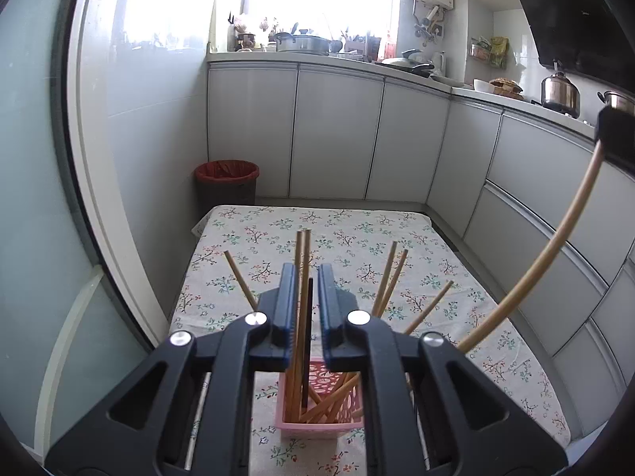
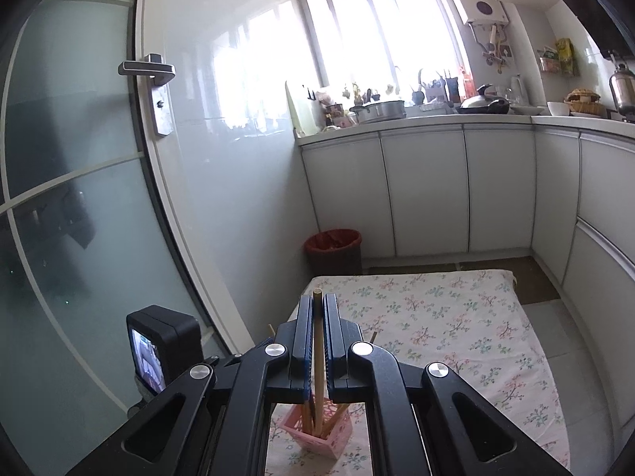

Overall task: Organize utensils
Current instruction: 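Insert both chopsticks into the pink basket, opening the left then the right tool, then pull both open tools back up from the pink basket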

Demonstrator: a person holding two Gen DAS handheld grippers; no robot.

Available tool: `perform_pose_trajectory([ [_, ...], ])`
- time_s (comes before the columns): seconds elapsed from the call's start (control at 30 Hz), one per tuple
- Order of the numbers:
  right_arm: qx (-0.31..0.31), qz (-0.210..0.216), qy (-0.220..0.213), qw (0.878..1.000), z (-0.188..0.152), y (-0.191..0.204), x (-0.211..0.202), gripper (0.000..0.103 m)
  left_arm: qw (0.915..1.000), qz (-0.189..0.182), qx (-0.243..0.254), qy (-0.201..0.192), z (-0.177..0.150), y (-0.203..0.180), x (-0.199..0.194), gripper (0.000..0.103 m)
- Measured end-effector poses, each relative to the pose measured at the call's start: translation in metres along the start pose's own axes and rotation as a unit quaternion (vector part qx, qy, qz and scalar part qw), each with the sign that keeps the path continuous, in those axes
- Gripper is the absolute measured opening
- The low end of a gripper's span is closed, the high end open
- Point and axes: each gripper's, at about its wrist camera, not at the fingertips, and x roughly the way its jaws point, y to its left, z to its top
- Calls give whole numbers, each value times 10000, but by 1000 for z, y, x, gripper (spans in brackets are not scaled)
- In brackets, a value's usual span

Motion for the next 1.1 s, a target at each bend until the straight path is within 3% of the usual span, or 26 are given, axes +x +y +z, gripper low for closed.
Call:
perform_pose_trajectory([
  [0.07, 4, -8, 26, 10000, 0, -1, 3, 5, 10000, 35, -35, -11, 1, 3, -5, 30],
  [0.2, 95, 46, 100, 9999, -2, -3, 12, 5, 9999, 118, -102, -37, 2, 10, -17, 33],
  [0.3, 167, 63, 169, 9997, -5, -5, 21, 5, 9995, 262, -150, -40, 1, 15, -20, 42],
  [0.6, 243, 64, 552, 9982, -16, -7, 58, 5, 9988, 454, -140, 98, -5, 20, -15, 44],
  [0.8, 332, 102, 759, 9965, -26, -14, 80, 7, 9984, 538, -80, 158, -8, 16, -13, 53],
  [0.9, 331, 66, 778, 9964, -27, -17, 81, 23, 9979, 613, -63, 175, -9, 14, -15, 58],
  [0.97, 336, 47, 679, 9971, -26, -19, 75, 56, 9976, 674, -73, 173, -9, 13, -17, 71],
  [1.0, 337, 26, 584, 9977, -26, -20, 69, 63, 9971, 730, -82, 177, -8, 12, -18, 74],
  [1.1, 214, -85, 448, 9987, -22, -21, 54, 70, 9965, 801, -158, 188, -8, 10, -23, 82],
])
